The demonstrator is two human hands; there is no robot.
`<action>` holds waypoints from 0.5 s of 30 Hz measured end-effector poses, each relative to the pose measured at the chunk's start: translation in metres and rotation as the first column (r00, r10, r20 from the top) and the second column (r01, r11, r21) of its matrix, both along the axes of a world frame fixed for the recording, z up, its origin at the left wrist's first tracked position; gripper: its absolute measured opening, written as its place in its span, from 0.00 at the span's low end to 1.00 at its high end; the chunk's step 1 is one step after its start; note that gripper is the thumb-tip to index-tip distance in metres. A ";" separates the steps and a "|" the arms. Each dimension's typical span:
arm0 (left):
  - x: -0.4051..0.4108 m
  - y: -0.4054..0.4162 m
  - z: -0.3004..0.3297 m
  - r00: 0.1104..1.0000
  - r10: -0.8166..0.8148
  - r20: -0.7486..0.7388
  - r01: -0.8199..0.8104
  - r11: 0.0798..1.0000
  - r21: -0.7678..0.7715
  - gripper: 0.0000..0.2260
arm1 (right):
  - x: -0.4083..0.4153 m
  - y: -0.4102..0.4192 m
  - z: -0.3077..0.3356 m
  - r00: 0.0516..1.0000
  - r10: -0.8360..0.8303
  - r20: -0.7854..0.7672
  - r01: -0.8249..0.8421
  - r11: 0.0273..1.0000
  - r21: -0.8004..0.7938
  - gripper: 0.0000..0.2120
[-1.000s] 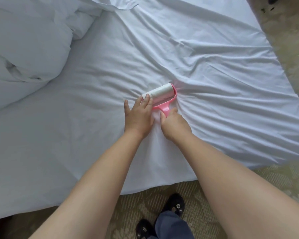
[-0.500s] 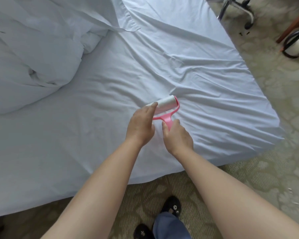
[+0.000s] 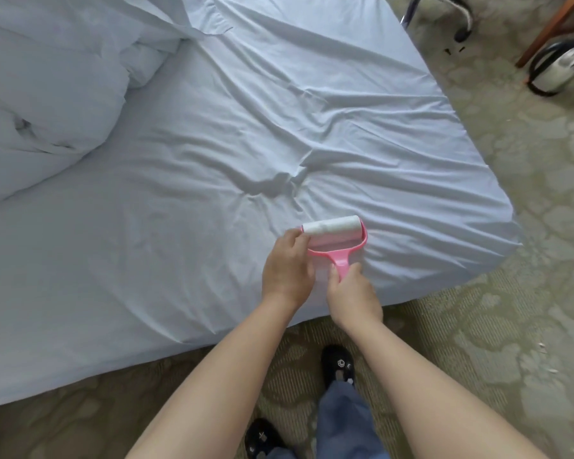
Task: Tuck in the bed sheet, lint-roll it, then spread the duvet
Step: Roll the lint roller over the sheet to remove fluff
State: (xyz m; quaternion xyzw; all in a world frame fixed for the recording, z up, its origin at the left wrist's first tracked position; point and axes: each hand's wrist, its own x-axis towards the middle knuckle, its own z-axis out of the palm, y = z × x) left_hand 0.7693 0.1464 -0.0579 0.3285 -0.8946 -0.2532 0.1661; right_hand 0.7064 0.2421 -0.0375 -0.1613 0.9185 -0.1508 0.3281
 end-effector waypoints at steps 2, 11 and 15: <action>-0.006 -0.006 0.006 0.975 0.221 0.007 -0.220 0.967 0.132 0.06 | -0.009 -0.010 -0.003 1.000 0.023 0.019 -0.022 1.000 -0.014 0.23; -0.071 -0.039 -0.004 0.864 0.442 0.241 -0.447 0.453 0.771 0.17 | -0.070 -0.070 -0.015 0.992 0.082 0.099 -0.076 0.995 -0.065 0.30; -0.096 -0.055 -0.009 0.741 0.620 0.258 -0.527 0.300 0.795 0.17 | -0.089 -0.088 -0.020 0.984 0.130 0.121 -0.122 0.990 -0.077 0.30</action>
